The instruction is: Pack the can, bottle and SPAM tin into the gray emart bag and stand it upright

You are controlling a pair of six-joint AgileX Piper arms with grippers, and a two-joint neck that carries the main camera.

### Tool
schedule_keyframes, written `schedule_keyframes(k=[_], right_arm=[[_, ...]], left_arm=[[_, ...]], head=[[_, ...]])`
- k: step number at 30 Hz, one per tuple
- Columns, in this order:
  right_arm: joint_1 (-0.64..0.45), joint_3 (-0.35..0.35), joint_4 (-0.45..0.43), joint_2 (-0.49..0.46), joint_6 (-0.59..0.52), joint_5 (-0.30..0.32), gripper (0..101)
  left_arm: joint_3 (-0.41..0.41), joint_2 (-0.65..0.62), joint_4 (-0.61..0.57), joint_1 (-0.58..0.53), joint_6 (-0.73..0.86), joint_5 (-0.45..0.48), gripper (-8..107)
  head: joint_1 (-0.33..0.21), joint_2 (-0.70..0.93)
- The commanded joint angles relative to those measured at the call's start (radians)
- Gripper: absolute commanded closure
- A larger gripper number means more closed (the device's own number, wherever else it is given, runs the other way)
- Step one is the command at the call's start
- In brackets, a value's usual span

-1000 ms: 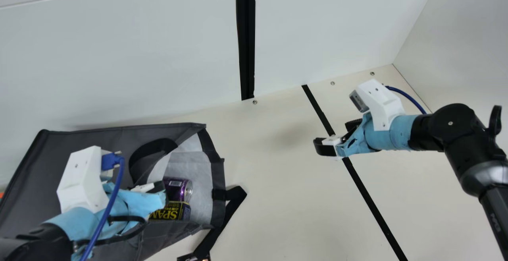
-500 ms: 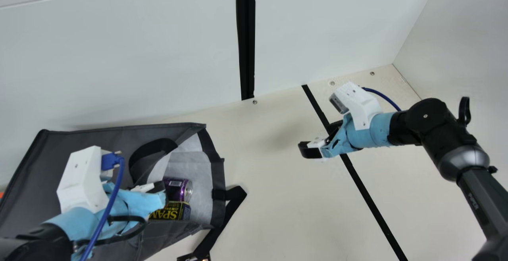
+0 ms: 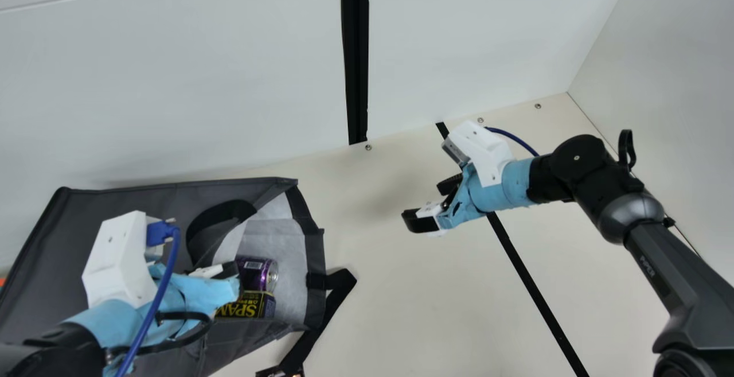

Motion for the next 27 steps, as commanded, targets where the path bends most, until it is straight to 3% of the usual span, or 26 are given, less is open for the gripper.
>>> schedule_keyframes(k=[1, 27], right_arm=[[0.010, -0.005, 0.007, 0.008, -0.005, 0.004, 6], [0.157, -0.062, 0.095, 0.122, -0.038, 0.056, 6]], left_arm=[[0.000, 0.000, 0.000, 0.000, 0.000, 0.000, 107], [0.000, 0.000, 0.000, 0.000, 0.000, 0.000, 107]], head=[[-0.023, -0.002], [-0.023, -0.002]])
